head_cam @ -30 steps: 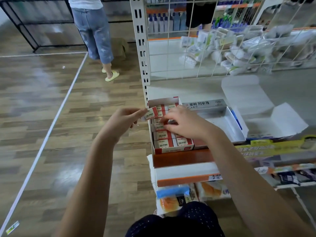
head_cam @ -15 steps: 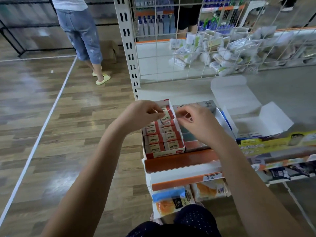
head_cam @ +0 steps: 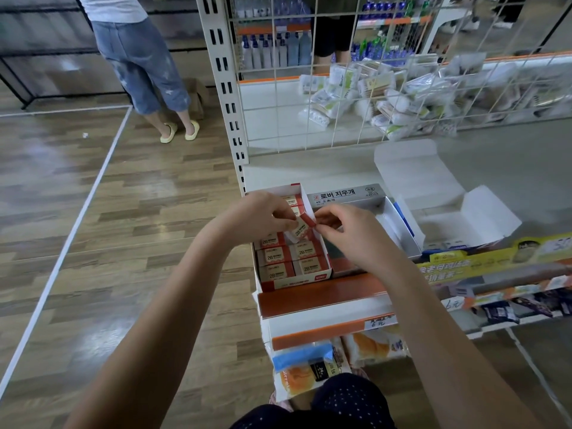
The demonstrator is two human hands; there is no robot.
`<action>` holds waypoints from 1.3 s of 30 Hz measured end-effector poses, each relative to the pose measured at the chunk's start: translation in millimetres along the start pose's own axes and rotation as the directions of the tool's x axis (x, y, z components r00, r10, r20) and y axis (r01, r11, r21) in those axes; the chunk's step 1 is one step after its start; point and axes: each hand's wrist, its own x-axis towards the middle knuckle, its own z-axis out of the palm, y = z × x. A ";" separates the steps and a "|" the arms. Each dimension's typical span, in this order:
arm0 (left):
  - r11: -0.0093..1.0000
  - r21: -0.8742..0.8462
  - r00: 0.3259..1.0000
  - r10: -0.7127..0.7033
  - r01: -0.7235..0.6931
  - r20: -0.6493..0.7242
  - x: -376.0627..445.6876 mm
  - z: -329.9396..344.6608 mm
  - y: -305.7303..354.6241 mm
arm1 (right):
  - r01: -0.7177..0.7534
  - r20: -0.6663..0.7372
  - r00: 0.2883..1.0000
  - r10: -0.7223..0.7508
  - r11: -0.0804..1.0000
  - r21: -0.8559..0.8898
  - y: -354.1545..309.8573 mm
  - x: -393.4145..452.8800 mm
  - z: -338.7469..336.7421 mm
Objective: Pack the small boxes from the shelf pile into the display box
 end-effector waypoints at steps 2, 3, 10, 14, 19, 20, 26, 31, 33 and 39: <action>0.998 0.056 1.000 0.008 -0.009 0.020 2.1 -0.5 0.0 | -0.007 0.000 1.000 0.007 1.000 -0.003 1.3 -0.2 1.3; 0.997 0.080 0.999 0.015 -0.017 0.035 3.2 -0.7 0.0 | -0.012 -0.002 1.000 0.012 1.000 -0.003 1.7 -0.2 1.9; 0.998 0.028 0.995 0.055 -0.058 0.083 4.4 -4.0 -3.6 | -0.011 -0.011 1.000 0.011 1.000 -0.019 1.1 -2.3 4.1; 0.997 0.031 0.994 0.069 -0.072 0.090 4.0 -3.8 -4.4 | -0.017 -0.017 1.000 0.017 1.000 -0.007 0.3 -3.7 5.1; 0.996 0.041 0.995 0.078 -0.081 0.061 4.0 0.4 0.6 | -0.025 -0.026 0.999 0.025 1.000 -0.010 0.1 -3.7 6.3; 0.996 0.031 0.996 0.082 -0.083 0.038 3.5 1.7 1.1 | -0.025 -0.030 0.999 0.025 1.000 -0.011 0.2 -3.7 6.6; 0.994 0.047 0.994 0.103 -0.102 -0.019 0.9 8.9 0.0 | -0.005 -0.045 0.999 0.003 1.000 -0.029 0.4 -4.6 7.5; 0.987 0.113 0.993 0.115 -0.112 -0.023 2.0 6.7 4.4 | 0.028 0.005 1.000 -0.028 0.997 -0.076 -1.4 -2.7 -0.5; 0.982 0.135 0.989 0.140 -0.131 -0.058 2.3 3.3 9.1 | 0.066 0.035 0.997 -0.063 0.991 -0.116 -2.1 -0.7 -9.3; 0.943 0.321 0.971 0.157 -0.092 -0.182 20.2 -8.6 56.1 | 0.167 -0.018 0.983 -0.181 0.938 -0.304 8.7 5.5 -54.5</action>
